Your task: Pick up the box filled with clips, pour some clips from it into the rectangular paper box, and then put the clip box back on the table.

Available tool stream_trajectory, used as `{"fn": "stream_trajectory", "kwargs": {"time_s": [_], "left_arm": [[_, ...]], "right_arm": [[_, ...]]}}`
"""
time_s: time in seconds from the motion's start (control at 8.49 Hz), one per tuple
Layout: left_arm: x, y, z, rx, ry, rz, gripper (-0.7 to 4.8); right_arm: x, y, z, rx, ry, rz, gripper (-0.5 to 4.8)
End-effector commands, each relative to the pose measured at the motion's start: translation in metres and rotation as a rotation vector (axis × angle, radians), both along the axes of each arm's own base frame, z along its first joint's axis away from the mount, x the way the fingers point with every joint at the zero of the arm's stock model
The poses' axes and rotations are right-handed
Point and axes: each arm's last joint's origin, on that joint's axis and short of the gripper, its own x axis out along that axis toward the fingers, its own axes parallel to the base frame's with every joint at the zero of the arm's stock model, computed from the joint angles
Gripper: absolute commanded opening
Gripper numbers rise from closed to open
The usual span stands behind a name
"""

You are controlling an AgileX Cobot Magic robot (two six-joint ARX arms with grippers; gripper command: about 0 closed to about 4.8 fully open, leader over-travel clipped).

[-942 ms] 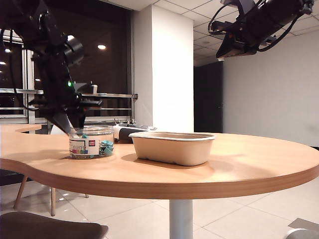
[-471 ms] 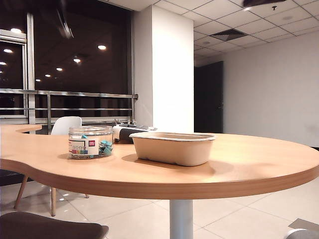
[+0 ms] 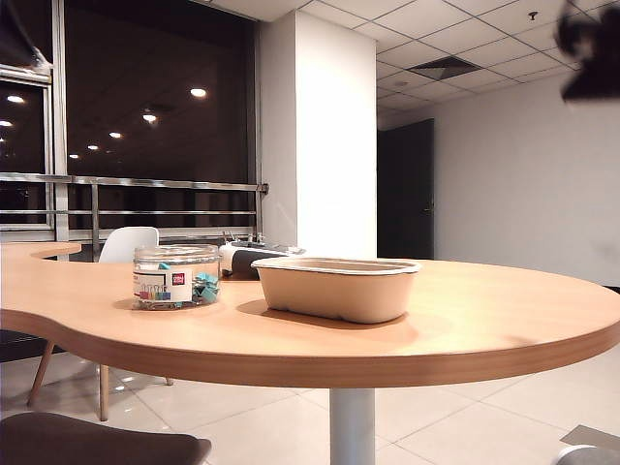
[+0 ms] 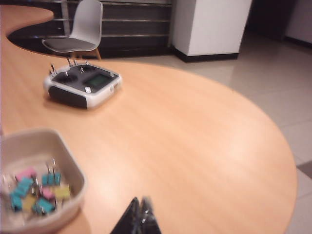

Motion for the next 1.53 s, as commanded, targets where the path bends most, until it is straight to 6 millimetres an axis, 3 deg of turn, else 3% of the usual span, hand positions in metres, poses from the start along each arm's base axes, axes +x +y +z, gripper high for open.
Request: {"fn": "stream_trajectory", "kwargs": {"time_s": [0.12, 0.47, 0.82, 1.18, 1.53], "left_arm": [[-0.038, 0.006, -0.067, 0.008, 0.011, -0.081, -0.07], [-0.047, 0.011, -0.07, 0.033, -0.054, -0.015, -0.07], [-0.07, 0.029, -0.103, 0.029, -0.173, 0.098, -0.07], [-0.079, 0.038, -0.12, 0.055, -0.107, 0.191, -0.07], [-0.079, 0.039, -0.123, 0.062, -0.071, 0.219, -0.07]], "right_arm": [[-0.018, -0.006, -0.049, 0.035, 0.079, -0.073, 0.0], [-0.018, -0.007, -0.05, 0.032, 0.086, -0.074, 0.0], [-0.018, -0.007, -0.05, 0.032, 0.087, -0.075, 0.0], [-0.018, -0.007, -0.05, 0.032, 0.087, -0.077, 0.0], [-0.018, -0.007, -0.05, 0.032, 0.087, -0.077, 0.0]]}}
